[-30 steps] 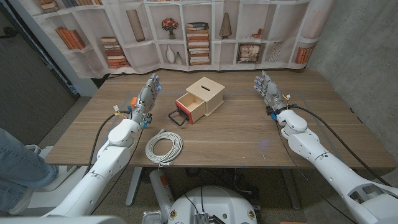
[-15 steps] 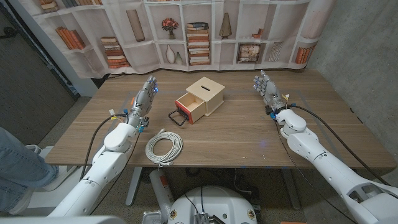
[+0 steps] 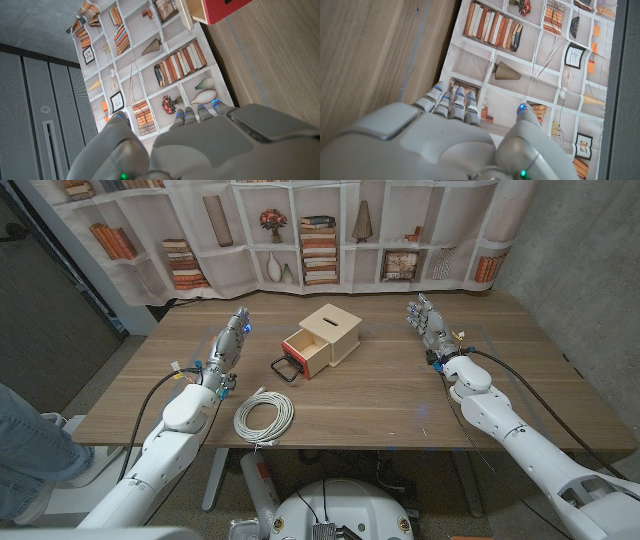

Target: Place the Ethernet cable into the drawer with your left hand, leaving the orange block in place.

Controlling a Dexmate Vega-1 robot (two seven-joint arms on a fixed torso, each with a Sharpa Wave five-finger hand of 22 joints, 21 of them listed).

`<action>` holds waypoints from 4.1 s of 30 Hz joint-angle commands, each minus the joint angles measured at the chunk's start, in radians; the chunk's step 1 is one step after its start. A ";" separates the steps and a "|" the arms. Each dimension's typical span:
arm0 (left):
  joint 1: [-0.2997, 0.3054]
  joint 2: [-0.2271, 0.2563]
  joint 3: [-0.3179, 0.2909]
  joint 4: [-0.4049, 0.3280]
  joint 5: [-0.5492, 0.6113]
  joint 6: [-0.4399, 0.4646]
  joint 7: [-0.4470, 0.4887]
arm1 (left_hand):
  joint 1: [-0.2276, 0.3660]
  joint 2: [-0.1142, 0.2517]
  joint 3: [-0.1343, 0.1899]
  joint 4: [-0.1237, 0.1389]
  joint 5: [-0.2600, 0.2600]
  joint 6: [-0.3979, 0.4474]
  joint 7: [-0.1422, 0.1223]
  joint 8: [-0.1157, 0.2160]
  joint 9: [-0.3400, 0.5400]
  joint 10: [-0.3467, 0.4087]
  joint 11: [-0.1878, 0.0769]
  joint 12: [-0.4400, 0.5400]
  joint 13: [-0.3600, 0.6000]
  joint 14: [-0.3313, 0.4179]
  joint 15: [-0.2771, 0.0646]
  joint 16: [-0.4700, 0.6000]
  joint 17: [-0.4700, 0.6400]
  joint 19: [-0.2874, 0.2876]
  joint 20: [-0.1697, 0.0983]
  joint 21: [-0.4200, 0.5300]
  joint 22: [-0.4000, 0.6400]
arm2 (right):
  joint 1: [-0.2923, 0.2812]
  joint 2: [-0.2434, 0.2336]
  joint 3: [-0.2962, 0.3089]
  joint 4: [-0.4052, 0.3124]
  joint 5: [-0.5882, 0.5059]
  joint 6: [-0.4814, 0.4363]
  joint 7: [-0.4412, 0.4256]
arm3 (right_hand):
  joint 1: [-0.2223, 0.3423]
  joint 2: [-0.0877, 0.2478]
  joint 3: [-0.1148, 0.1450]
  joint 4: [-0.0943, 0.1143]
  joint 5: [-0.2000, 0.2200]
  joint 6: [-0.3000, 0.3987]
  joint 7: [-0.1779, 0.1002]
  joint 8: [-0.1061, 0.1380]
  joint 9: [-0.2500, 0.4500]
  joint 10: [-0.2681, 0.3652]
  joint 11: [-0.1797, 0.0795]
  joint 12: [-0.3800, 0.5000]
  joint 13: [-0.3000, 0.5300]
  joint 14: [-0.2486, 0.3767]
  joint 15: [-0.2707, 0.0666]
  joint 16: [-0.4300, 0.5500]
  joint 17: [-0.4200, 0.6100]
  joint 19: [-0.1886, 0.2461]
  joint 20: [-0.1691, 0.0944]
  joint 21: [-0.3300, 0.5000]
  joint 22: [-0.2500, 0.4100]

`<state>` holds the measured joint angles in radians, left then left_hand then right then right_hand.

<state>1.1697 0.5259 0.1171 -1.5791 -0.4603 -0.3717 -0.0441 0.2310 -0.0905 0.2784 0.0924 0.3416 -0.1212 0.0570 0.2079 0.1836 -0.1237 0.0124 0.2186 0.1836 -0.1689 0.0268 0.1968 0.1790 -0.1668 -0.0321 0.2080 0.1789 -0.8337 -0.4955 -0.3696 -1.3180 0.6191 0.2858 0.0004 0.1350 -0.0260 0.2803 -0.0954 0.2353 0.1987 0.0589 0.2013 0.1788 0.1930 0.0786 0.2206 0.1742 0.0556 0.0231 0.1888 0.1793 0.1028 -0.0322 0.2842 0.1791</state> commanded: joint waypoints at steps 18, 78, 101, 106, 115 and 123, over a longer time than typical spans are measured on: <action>0.077 0.045 -0.002 -0.036 0.024 -0.081 0.063 | 0.016 0.004 0.002 -0.006 0.007 0.012 -0.001 0.008 0.004 0.010 0.000 0.005 0.003 -0.035 -0.001 0.002 0.002 -0.086 -0.021 0.005 0.003 | -0.014 -0.015 -0.005 -0.040 -0.015 -0.017 -0.019 | 0.008 0.004 -0.001 -0.005 -0.007 0.005 0.000 -0.005 0.006 0.012 0.000 -0.006 0.006 0.008 -0.002 -0.002 0.002 0.008 -0.039 -0.008 0.003; 0.194 0.122 0.041 -0.119 0.112 -0.223 0.227 | 0.031 0.010 -0.007 -0.014 0.011 0.046 -0.005 0.008 0.003 0.041 -0.005 0.005 0.003 -0.005 -0.006 0.000 0.002 -0.071 -0.015 0.003 0.003 | 0.002 -0.012 0.000 -0.015 -0.010 0.010 0.004 | 0.022 0.010 -0.004 -0.014 -0.016 0.024 -0.005 -0.003 0.006 0.030 -0.005 -0.006 0.006 0.026 -0.010 0.000 0.001 0.027 -0.039 -0.025 0.004; 0.207 0.172 0.084 -0.142 0.150 -0.247 0.278 | 0.035 0.011 -0.012 -0.016 0.013 0.058 -0.007 0.008 0.003 0.050 -0.005 0.004 0.003 0.005 -0.007 -0.001 0.002 -0.067 -0.009 0.002 0.003 | -0.005 -0.018 0.010 -0.023 -0.003 0.004 -0.005 | 0.024 0.012 -0.006 -0.015 -0.017 0.025 -0.005 -0.005 0.006 0.032 -0.007 -0.007 0.006 0.026 -0.007 -0.001 0.002 0.027 -0.036 -0.032 0.004; 0.225 0.181 0.079 -0.150 0.159 -0.264 0.300 | 0.036 0.011 -0.013 -0.016 0.013 0.061 -0.006 0.008 0.004 0.053 -0.004 0.004 0.003 0.006 -0.008 -0.001 0.002 -0.066 -0.008 0.002 0.003 | 0.002 -0.017 0.005 -0.020 -0.009 0.004 -0.003 | 0.024 0.013 -0.006 -0.015 -0.017 0.026 -0.005 -0.005 0.006 0.031 -0.006 -0.008 0.006 0.026 -0.008 -0.001 0.002 0.027 -0.036 -0.033 0.004; 0.248 0.198 0.075 -0.159 0.167 -0.285 0.328 | 0.038 0.012 -0.015 -0.017 0.014 0.067 -0.009 0.008 0.004 0.058 -0.007 0.004 0.003 0.011 -0.008 -0.001 0.002 -0.065 -0.007 0.001 0.003 | 0.009 -0.011 0.001 -0.022 -0.012 -0.001 -0.007 | 0.024 0.013 -0.007 -0.015 -0.018 0.025 -0.004 -0.006 0.006 0.031 -0.005 -0.008 0.006 0.026 -0.007 -0.002 0.002 0.028 -0.035 -0.035 0.004; 0.246 0.216 0.089 -0.154 0.156 -0.301 0.320 | 0.039 0.013 -0.015 -0.017 0.014 0.069 -0.008 0.008 0.004 0.061 -0.009 0.004 0.003 0.013 -0.009 -0.001 0.002 -0.064 -0.007 0.001 0.003 | 0.006 -0.011 0.001 -0.026 -0.016 0.002 -0.013 | 0.024 0.013 -0.008 -0.015 -0.019 0.026 -0.004 -0.006 0.006 0.032 -0.006 -0.008 0.006 0.027 -0.008 -0.002 0.002 0.028 -0.035 -0.037 0.004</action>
<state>1.4065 0.7174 0.1936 -1.7334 -0.2967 -0.6490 0.2724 0.2574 -0.0827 0.2646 0.0787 0.3484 -0.0514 0.0482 0.2079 0.1835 -0.0702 0.0055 0.2186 0.1835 -0.1598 0.0180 0.1968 0.1789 -0.1667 -0.0321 0.2080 0.1789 -0.8276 -0.5088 -0.3669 -1.3403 0.6081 0.2894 -0.0050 0.1481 -0.0128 0.2705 -0.1050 0.2185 0.2180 0.0500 0.1984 0.1840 0.2215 0.0719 0.2148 0.1793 0.0805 0.0124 0.1888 0.1789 0.1259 -0.0341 0.2474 0.1790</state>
